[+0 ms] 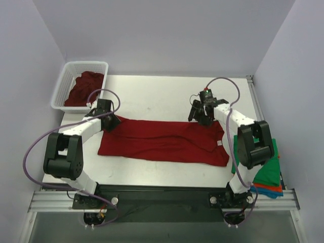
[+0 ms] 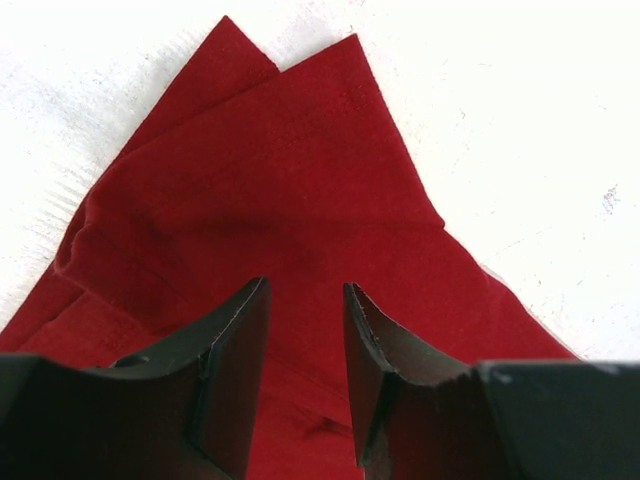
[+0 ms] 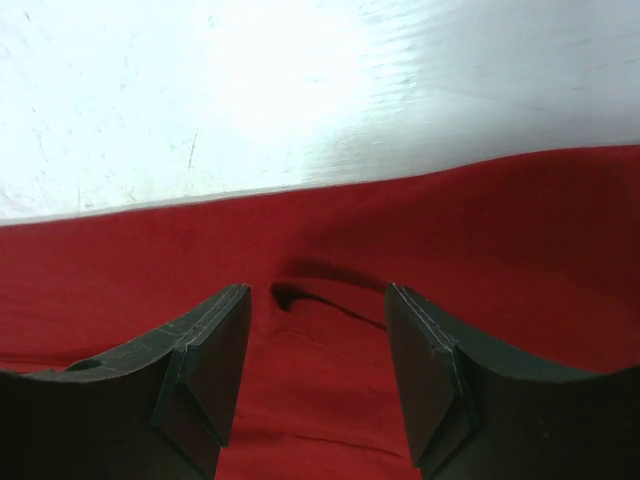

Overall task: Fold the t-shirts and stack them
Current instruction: Fold the other side of the tshirt into a rectangle

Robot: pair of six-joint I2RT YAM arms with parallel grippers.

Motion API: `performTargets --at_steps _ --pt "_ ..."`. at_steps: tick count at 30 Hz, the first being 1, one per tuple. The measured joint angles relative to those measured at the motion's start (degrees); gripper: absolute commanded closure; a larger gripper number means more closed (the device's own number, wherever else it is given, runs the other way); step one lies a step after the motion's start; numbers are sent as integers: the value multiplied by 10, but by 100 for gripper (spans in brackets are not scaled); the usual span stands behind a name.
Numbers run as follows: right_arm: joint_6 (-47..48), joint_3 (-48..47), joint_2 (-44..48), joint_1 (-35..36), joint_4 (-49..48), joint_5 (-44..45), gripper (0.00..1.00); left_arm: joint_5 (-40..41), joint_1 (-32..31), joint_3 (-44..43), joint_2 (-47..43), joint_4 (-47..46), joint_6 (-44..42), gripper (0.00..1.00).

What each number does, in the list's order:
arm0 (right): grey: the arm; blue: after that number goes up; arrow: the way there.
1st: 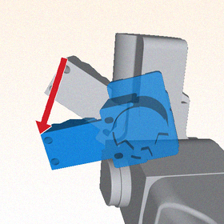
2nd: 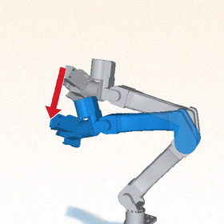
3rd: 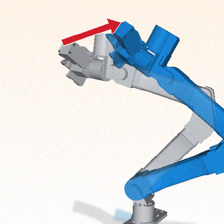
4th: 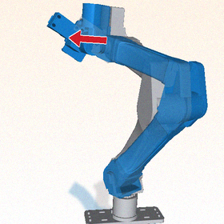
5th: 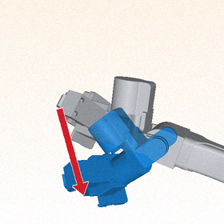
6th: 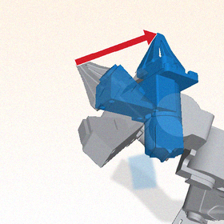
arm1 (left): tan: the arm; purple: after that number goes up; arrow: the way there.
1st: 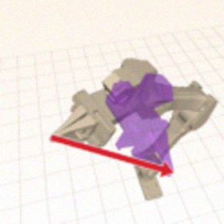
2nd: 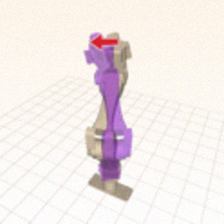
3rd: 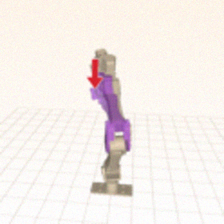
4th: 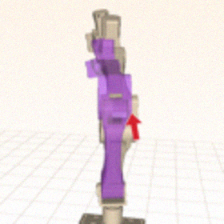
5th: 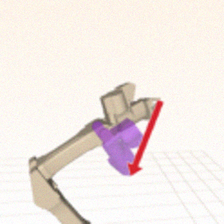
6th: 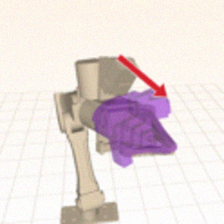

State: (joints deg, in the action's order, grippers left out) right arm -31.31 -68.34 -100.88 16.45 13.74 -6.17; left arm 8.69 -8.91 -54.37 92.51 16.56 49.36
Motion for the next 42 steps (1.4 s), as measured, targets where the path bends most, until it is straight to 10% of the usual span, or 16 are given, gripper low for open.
performTargets --at_steps 4,13,33,42 --pt "-1 -13 -29 31 9 16 49 -2 0 -1 0 -1 0 55" --pt "-17 -13 -39 61 24 44 100 -4 0 -2 0 -1 0 56" --pt "-151 168 131 199 -21 139 100 -20 0 7 -18 -6 0 57" --pt "-198 243 145 260 -102 169 62 -52 -6 12 -34 -17 -11 52"
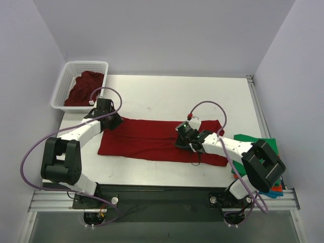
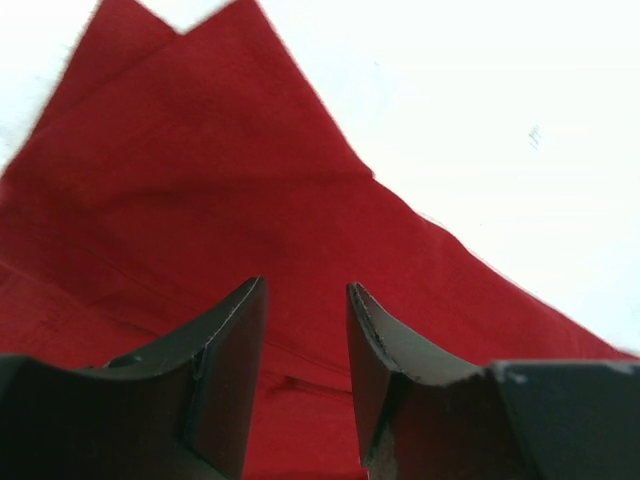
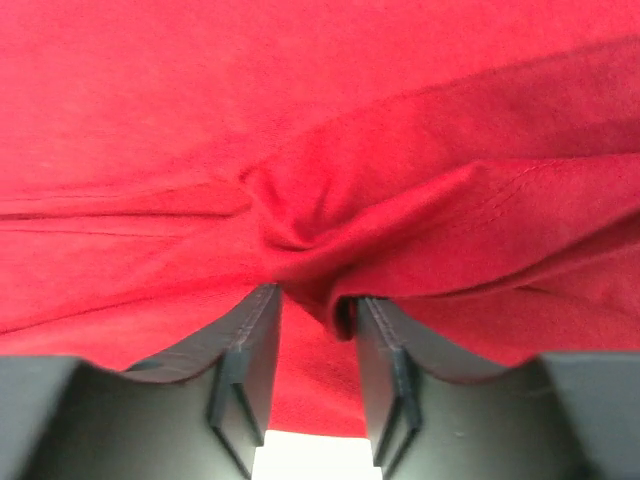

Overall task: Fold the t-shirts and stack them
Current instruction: Fold the other side of the tshirt into a rectangle

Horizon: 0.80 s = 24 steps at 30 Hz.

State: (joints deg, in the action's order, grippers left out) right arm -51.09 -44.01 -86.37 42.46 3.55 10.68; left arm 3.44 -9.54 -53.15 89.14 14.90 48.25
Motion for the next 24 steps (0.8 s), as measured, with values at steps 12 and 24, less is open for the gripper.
performTargets --at_steps 12,24 --pt "56 3 183 -68 28 5 45 -53 -114 -16 -10 -26 -57 47" --pt "170 -82 28 -289 94 -93 48 -69 -335 -195 131 -24 -113 41"
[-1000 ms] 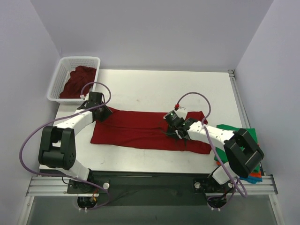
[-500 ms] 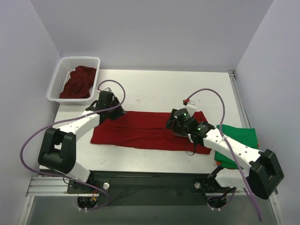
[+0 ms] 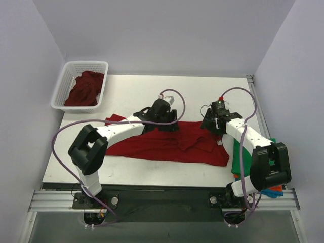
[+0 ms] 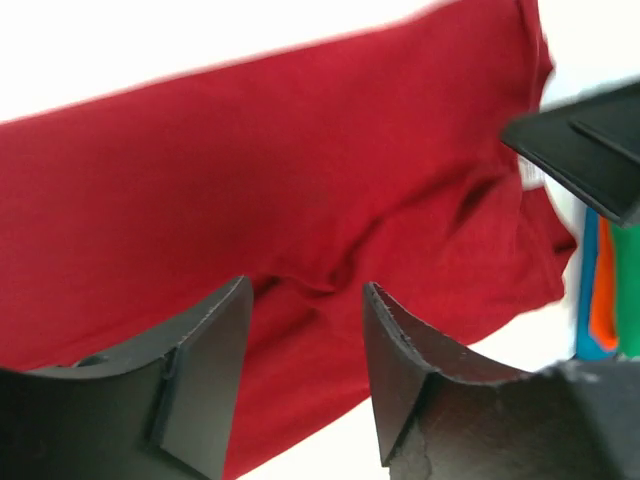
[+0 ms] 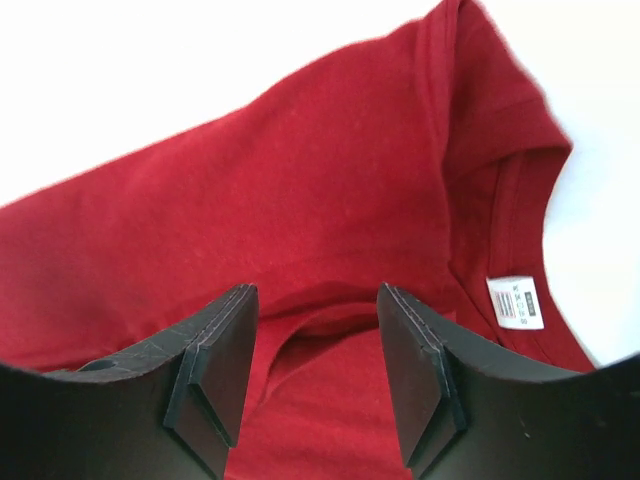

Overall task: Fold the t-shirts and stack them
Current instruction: Fold the other side of the tshirt into a rectangle

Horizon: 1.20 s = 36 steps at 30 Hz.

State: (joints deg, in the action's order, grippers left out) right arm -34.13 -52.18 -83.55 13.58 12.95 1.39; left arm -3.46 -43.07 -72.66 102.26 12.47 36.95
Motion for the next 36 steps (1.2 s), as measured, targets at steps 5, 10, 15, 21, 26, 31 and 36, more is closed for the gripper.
performTargets --at_steps 5,10,15,21,26,31,36 --pt "15 0 -8 1 17 -5 49 0 -53 -35 43 20 -19 39" --pt "26 4 -27 2 14 -6 52 2 -81 -54 64 33 -32 39" --pt "27 27 -34 16 11 -7 58 2 -87 -54 67 37 -34 38" --pt "22 49 -33 38 11 -7 84 3 -85 -54 67 37 -34 38" --pt "8 68 -12 58 12 -8 98 4 -80 -54 67 38 -34 39" --pt "-12 95 46 76 19 -7 99 3 -64 -44 63 38 -33 39" --pt "-37 129 102 106 21 -6 91 -1 -39 -30 59 38 -31 39"
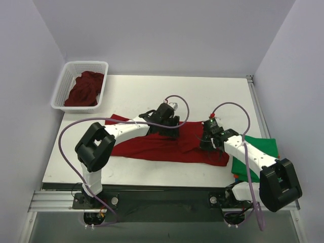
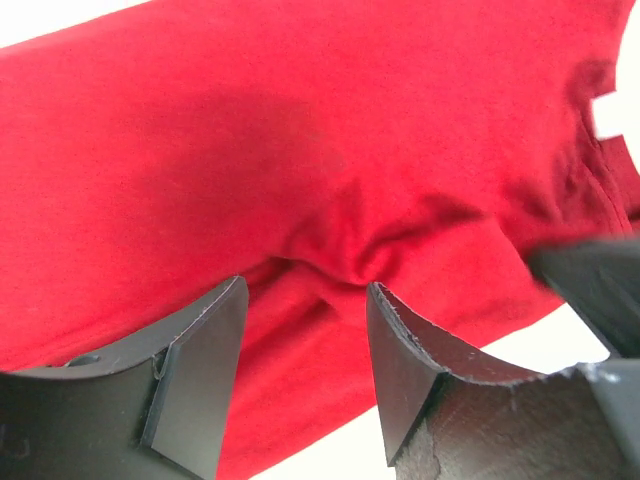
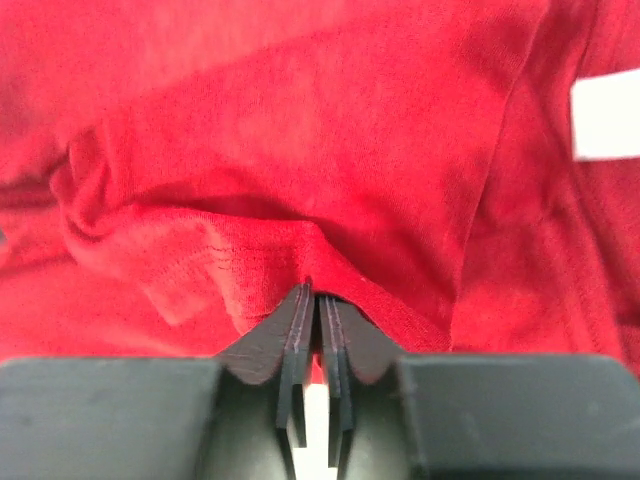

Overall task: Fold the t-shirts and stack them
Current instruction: Fold the other side of the tshirt into a rectangle

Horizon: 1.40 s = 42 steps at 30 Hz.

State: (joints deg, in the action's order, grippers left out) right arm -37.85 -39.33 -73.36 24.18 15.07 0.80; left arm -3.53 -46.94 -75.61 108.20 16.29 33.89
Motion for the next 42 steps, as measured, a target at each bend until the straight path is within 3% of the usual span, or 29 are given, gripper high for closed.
performTargets --at_steps 4,10,17,29,42 --pt "-17 28 26 23 5 2 81 -7 23 4 0 0 2 39" --pt "-38 62 65 48 9 -1 81 -19 49 4 -2 0 6 38" --pt "-44 62 131 55 24 14 70 -52 32 37 -22 -17 14 35" --pt "-32 60 156 -14 38 37 69 -120 -23 94 -26 -85 36 37" --pt "-13 60 174 -51 41 28 69 -97 -53 69 25 -82 51 47"
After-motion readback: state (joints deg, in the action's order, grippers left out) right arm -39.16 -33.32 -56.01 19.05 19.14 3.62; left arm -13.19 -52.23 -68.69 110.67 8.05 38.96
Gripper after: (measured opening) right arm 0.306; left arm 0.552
